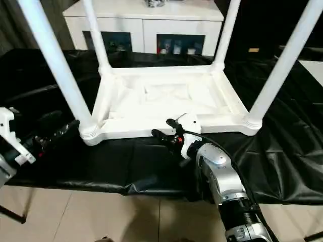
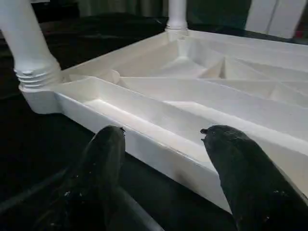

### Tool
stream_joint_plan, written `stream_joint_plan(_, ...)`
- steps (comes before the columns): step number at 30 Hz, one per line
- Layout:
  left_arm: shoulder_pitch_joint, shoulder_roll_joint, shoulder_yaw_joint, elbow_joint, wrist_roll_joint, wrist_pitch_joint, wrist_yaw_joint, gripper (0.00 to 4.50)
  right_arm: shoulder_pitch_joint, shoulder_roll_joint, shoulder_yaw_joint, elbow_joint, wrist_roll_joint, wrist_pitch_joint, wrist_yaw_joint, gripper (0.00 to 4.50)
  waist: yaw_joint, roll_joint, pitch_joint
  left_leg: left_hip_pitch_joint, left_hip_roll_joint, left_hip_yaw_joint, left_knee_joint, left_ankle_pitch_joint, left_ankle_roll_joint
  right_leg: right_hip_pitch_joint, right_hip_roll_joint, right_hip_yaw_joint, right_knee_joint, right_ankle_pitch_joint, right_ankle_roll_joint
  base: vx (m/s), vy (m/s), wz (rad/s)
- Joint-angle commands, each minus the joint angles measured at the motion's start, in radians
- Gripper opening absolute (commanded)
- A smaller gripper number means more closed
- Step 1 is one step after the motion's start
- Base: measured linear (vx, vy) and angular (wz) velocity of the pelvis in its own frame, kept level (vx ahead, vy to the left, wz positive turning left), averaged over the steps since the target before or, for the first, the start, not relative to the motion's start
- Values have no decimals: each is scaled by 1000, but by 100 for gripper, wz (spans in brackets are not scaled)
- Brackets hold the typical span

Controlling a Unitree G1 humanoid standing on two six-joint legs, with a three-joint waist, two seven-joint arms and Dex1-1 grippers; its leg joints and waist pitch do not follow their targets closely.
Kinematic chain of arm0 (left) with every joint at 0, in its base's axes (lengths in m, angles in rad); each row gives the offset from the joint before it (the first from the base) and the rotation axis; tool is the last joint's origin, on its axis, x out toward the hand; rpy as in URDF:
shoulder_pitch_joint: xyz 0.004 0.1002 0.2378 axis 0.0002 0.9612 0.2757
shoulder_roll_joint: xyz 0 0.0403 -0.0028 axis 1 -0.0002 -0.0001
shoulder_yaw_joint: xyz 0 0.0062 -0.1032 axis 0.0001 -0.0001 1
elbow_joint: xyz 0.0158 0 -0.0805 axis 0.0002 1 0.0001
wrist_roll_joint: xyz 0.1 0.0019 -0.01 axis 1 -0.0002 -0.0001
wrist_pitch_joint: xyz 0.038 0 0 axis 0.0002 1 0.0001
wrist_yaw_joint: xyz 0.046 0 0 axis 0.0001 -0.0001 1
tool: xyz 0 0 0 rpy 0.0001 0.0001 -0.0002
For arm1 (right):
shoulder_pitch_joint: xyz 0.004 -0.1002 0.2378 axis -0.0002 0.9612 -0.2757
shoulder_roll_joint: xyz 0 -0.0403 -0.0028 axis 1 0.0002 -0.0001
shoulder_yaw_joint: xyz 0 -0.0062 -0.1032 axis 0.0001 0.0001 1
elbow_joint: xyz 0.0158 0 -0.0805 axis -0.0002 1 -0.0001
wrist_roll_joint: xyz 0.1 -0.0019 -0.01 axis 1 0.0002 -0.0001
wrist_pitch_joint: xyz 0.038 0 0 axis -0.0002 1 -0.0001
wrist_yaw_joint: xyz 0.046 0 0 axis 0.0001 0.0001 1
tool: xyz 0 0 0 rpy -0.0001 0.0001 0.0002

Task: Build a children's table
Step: Rotate table base

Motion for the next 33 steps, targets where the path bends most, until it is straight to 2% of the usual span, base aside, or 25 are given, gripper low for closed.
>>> stream_joint_plan(1, -30, 2, 3, 20, 25, -17, 10, 442, 5, 2, -6, 7, -6, -11, -1, 301, -6, 2, -55, -10, 15, -1, -83, -318, 11, 44, -56, 40, -106, -446, -114, 0, 0, 0)
stream_joint_plan(3, -47, -4, 0, 32, 31, -26, 14, 442, 3, 5, -3, 12, -7, -11, 2, 301, -5, 4, -57, -11, 15, -2, -82, -288, 15, 43, -59, 41, -108, -470, -103, 0, 0, 0)
stream_joint_plan(4, -94, -22, -10, 72, 31, -39, 21, 442, -5, 12, 0, 30, -16, -1, -6, 301, -4, 0, -58, -13, 15, -2, -82, -268, 16, 44, -59, 41, -107, -463, -102, 0, 0, 0)
stream_joint_plan(6, -137, -32, -28, 123, 50, -58, 27, 442, -15, 16, -7, 58, -27, 12, -39, 301, -3, 3, -59, -10, 15, 1, -81, -256, 16, 39, -57, 42, -108, -434, -113, 0, 0, 0)
stream_joint_plan(8, -161, -38, -36, 152, 60, -65, 28, 442, -20, 18, -11, 73, -37, 12, -61, 301, -3, 3, -64, -14, 18, -1, -81, -229, 5, 46, -59, 42, -97, -361, -136, 0, 0, 0)
stream_joint_plan(9, -186, -46, -41, 182, 69, -73, 33, 442, -21, 20, -17, 76, -31, 21, -64, 301, -4, -3, -65, -18, 17, 0, -81, -217, 7, 49, -58, 42, -95, -337, -140, 0, 0, 0)
stream_joint_plan(10, -213, -54, -48, 214, 78, -78, 34, 442, -23, 19, -21, 81, -33, 30, -74, 301, -1, 12, -69, -16, 18, -1, -78, -195, 5, 49, -59, 43, -86, -282, -156, 0, 0, 0)
stream_joint_plan(11, -238, -64, -54, 240, 82, -80, 30, 442, -23, 17, -24, 85, -38, 36, -87, 301, -4, 8, -68, -16, 17, 2, -77, -188, 9, 48, -55, 43, -89, -258, -161, 0, 0, 0)
stream_joint_plan(12, -273, -82, -59, 264, 63, -68, 6, 442, -22, 14, -33, 92, -44, 37, -106, 301, -4, 4, -73, -19, 15, 3, -74, -160, 11, 55, -56, 43, -83, -209, -174, 0, 0, 0)
stream_joint_plan(13, -273, -82, -59, 264, 63, -68, 6, 442, -22, 14, -33, 92, -44, 37, -106, 301, -1, 10, -77, -18, 17, 3, -70, -124, 13, 55, -59, 42, -76, -146, -191, 0, 0, 0)
stream_joint_plan(15, -297, -100, -65, 254, 19, -31, -36, 442, -26, 14, -52, 104, -50, 33, -142, 301, -1, 9, -77, -25, 17, 4, -69, -99, 14, 60, -59, 41, -69, -83, -217, 0, 0, 0)
stream_joint_plan(16, -311, -110, -77, 229, -24, 14, -77, 442, -32, 13, -76, 122, -57, 38, -192, 301, -1, 8, -77, -22, 17, 5, -68, -106, 14, 59, -59, 41, -67, -73, -228, 0, 0, 0)
stream_joint_plan(17, -311, -110, -77, 229, -24, 14, -77, 442, -32, 13, -76, 122, -57, 38, -192, 301, -1, 8, -77, -22, 16, 5, -69, -107, 13, 60, -60, 41, -67, -73, -232, 0, 0, 0)
stream_joint_plan(19, -312, -106, -108, 144, -104, 113, -141, 442, -47, 7, -124, 163, -70, 59, -297, 301, 0, 12, -74, -16, 19, 9, -71, -134, 1, 55, -60, 42, -70, -108, -241, 0, 0, 0)
stream_joint_plan(21, -310, -95, -132, 73, -171, 196, -190, 442, -51, -1, -155, 186, -74, 81, -360, 301, 4, 12, -77, -9, 19, 12, -69, -131, -1, 53, -59, 42, -68, -95, -248, 0, 0, 0)
stream_joint_plan(22, -307, -87, -144, 25, -209, 243, -214, 442, -49, -5, -171, 188, -68, 93, -376, 301, 4, 13, -73, -10, 19, 15, -71, -150, 1, 53, -55, 42, -69, -87, -251, 0, 0, 0)
stream_joint_plan(23, -307, -87, -144, 25, -209, 243, -214, 442, -49, -5, -171, 188, -68, 93, -376, 301, 5, 12, -73, -13, 19, 15, -72, -153, 0, 57, -56, 41, -67, -90, -247, 0, 0, 0)
stream_joint_plan(24, -296, -72, -160, -37, -255, 293, -233, 442, -45, -10, -181, 184, -67, 96, -388, 301, 4, 8, -72, -16, 19, 14, -74, -159, 0, 61, -56, 40, -68, -109, -234, 0, 0, 0)
stream_joint_plan(28, -284, -45, -173, -126, -327, 377, -256, 442, -41, -10, -215, 155, -55, 64, -423, 301, -4, 8, -70, -17, 16, 16, -72, -161, 2, 61, -56, 41, -76, -165, -210, 0, 0, 0)
stream_joint_plan(30, -281, -39, -178, -156, -340, 394, -259, 442, -47, -5, -262, 139, -40, 5, -470, 301, -6, 7, -68, -18, 16, 16, -73, -161, -1, 61, -57, 41, -77, -181, -202, 0, 0, 0)
stream_joint_plan(31, -278, -39, -184, -178, -348, 405, -256, 442, -54, -3, -307, 138, -29, -37, -519, 301, -5, 6, -71, -15, 15, 18, -70, -151, -4, 58, -56, 43, -77, -190, -187, 0, 0, 0)
stream_joint_plan(33, -278, -48, -188, -192, -347, 411, -250, 442, -59, -14, -327, 159, -41, -51, -559, 301, -7, 6, -70, -18, 14, 18, -70, -132, -2, 59, -51, 42, -75, -174, -178, 0, 0, 0)
